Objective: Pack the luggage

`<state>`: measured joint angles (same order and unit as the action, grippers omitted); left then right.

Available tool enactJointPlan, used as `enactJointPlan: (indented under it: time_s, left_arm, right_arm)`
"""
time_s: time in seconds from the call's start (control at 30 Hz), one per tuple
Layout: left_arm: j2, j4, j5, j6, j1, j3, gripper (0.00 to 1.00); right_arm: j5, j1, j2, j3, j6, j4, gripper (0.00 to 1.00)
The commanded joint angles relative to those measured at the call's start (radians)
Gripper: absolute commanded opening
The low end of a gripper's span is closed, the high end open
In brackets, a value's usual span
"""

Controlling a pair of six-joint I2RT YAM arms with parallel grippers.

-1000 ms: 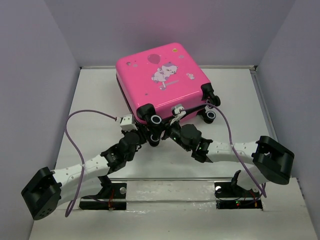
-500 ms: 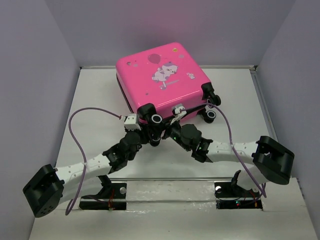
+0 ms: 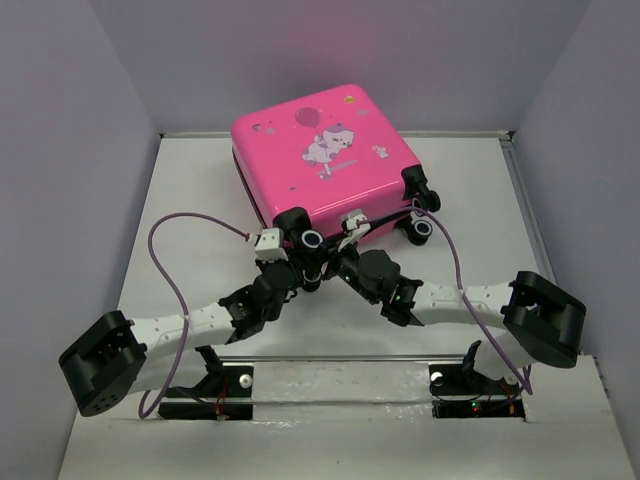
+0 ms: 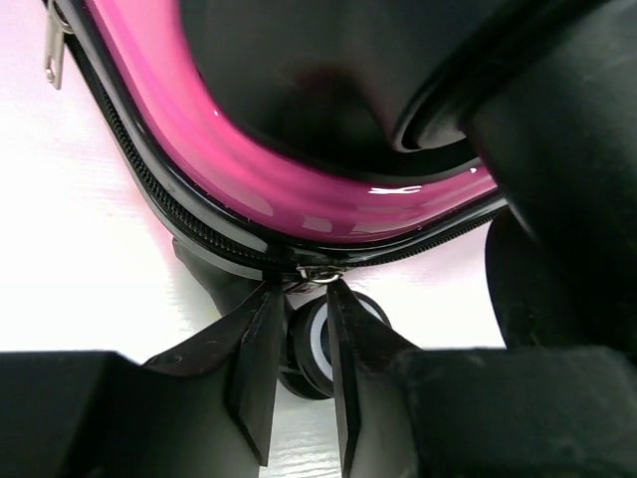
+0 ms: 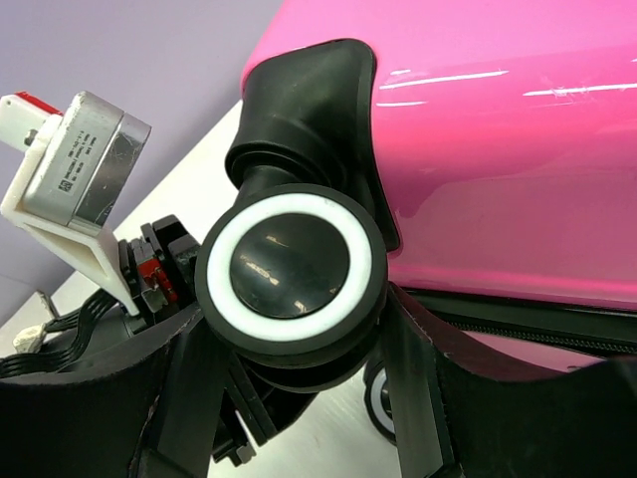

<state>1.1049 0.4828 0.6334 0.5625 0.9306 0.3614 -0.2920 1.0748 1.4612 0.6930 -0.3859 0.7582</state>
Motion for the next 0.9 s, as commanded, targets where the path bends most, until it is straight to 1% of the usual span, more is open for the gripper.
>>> enactJointPlan:
  time_s: [0.0,0.07,0.1,0.13,0.17,0.2,0.43,0.5,0.53,0.57,0.6,0.63,0.7,0.73,0.8,0.83,0.87]
  left_arm:
    - [-0.010,0.125,0.133,0.027,0.016,0.050,0.33]
    - [-0.025,0.131,0.153,0.020,0.031,0.045,0.34]
    - [-0.040,0.131,0.157,0.011,0.034,0.042,0.47]
    - [-0.046,0.131,0.158,0.005,0.036,0.042,0.47]
    - [-0.053,0.131,0.163,0.002,0.036,0.039,0.62]
    - [-0.063,0.134,0.167,0.004,0.037,0.039,0.65]
    - [-0.031,0.191,0.212,-0.016,0.040,0.073,0.50]
    - [-0.013,0.206,0.221,-0.016,0.040,0.077,0.48]
    - [-0.007,0.226,0.223,-0.016,0.040,0.077,0.46]
    - [0.002,0.235,0.229,-0.012,0.040,0.076,0.41]
    - [0.003,0.241,0.235,-0.009,0.040,0.076,0.40]
    - [0.010,0.252,0.248,-0.009,0.040,0.077,0.34]
    - [0.012,0.254,0.264,-0.015,0.040,0.082,0.29]
    - [0.009,0.252,0.282,-0.022,0.040,0.082,0.22]
    - [-0.013,0.237,0.301,-0.044,0.040,0.080,0.13]
    - [-0.023,0.205,0.325,-0.047,0.040,0.076,0.06]
    - [-0.051,0.191,0.334,-0.056,0.037,0.071,0.06]
  right_arm:
    - [0.033,0.051,-0.005,0.069,0.012,0.138,0.07]
    - [0.027,0.060,-0.012,0.063,0.012,0.138,0.07]
    - [0.022,0.060,-0.013,0.059,0.013,0.136,0.07]
    - [0.021,0.060,-0.015,0.057,0.015,0.133,0.07]
    - [0.024,0.060,-0.019,0.057,0.015,0.135,0.07]
    - [0.022,0.060,-0.019,0.056,0.013,0.136,0.07]
    - [0.025,0.071,-0.009,0.057,0.012,0.139,0.07]
    - [0.027,0.080,-0.009,0.059,0.013,0.136,0.07]
    - [0.025,0.080,-0.009,0.060,0.018,0.135,0.07]
    - [0.025,0.091,-0.007,0.060,0.019,0.135,0.07]
    - [0.025,0.091,-0.006,0.062,0.021,0.135,0.07]
    - [0.025,0.102,-0.002,0.062,0.022,0.135,0.07]
    - [0.022,0.102,-0.001,0.062,0.025,0.136,0.07]
    - [0.017,0.102,-0.005,0.057,0.025,0.138,0.07]
    - [-0.005,0.102,-0.019,0.034,0.031,0.150,0.07]
    - [-0.015,0.102,-0.031,0.024,0.036,0.151,0.07]
    - [-0.024,0.102,-0.057,0.007,0.044,0.155,0.07]
